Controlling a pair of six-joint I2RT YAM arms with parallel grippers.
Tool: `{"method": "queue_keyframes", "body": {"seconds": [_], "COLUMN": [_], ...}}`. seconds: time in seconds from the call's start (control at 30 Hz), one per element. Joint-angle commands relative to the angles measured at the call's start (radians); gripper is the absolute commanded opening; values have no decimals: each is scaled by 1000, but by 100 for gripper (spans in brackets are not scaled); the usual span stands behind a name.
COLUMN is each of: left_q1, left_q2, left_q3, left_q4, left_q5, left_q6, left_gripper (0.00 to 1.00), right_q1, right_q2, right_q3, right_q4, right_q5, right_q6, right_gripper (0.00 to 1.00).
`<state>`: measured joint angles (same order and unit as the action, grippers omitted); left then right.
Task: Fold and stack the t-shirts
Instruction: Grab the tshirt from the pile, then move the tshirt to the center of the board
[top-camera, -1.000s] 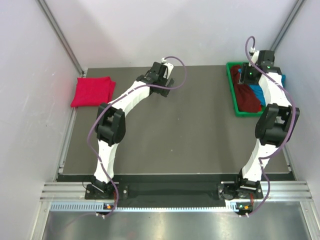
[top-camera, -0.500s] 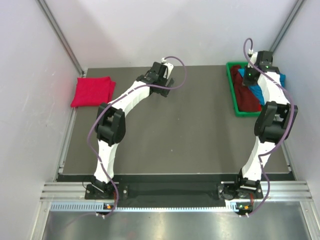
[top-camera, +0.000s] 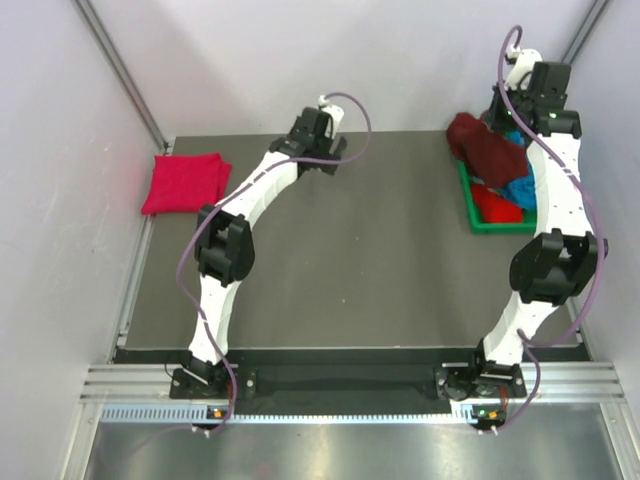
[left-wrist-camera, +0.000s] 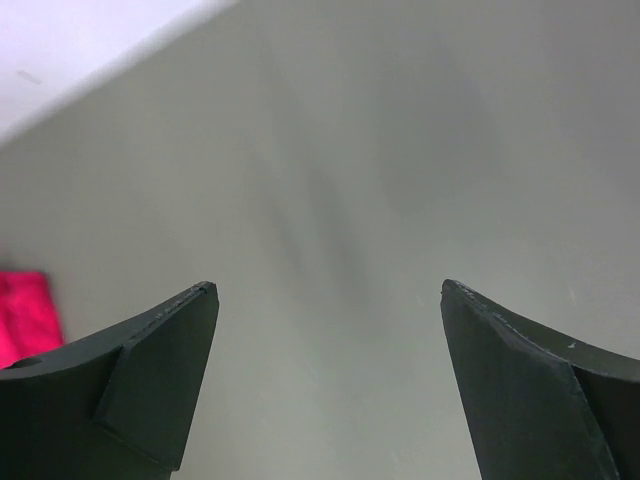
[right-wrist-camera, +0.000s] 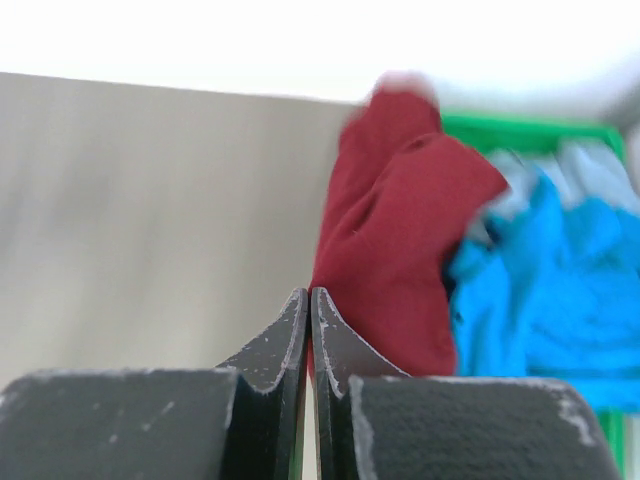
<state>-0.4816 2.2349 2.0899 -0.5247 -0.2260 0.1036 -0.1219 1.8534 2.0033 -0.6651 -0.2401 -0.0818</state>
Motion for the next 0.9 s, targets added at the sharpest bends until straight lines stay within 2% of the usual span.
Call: {"method": "queue_keyframes", "body": {"seconds": [0.0,0.13,0.27,0.5,0.6,0.73,0.77,0.8,0.87], "left_q1": [84,123,147,187,189,193,195,198,199], "left_q2": [-24,-49,-75,-112,-110,-110,-112,-112,-115], "left_q3": [139,177,150,76,64,71,71,71,67], "left_q4": [43,42,57,114,147,169,169,170,167], "left_q5": [-15,-22,-94,-215,-285,-315,-312,-314,-311], "left_q6": [-19,5,18,18,34,47,48,48,53], "left_gripper": [98,95,96,99,99,99,99,99,99], "right_q1": [74,183,289,326,324,324,324,326,326], "right_q2": [-80,-68,-51,-49,-60,-82,-80,-57,-14], "right_q3": [95,199,285,345,263,-22,-72,-107,-143], "right_q4": [38,42,62,113,73,47,41,18,-55], "right_q5": [-114,-180,-225,-228,-228,-231,-232,-219,-174], "right_q6": [14,34,77,146,97,25,13,-5,-26], "right_gripper": [0,0,0,0,0,0,5,14,37]}}
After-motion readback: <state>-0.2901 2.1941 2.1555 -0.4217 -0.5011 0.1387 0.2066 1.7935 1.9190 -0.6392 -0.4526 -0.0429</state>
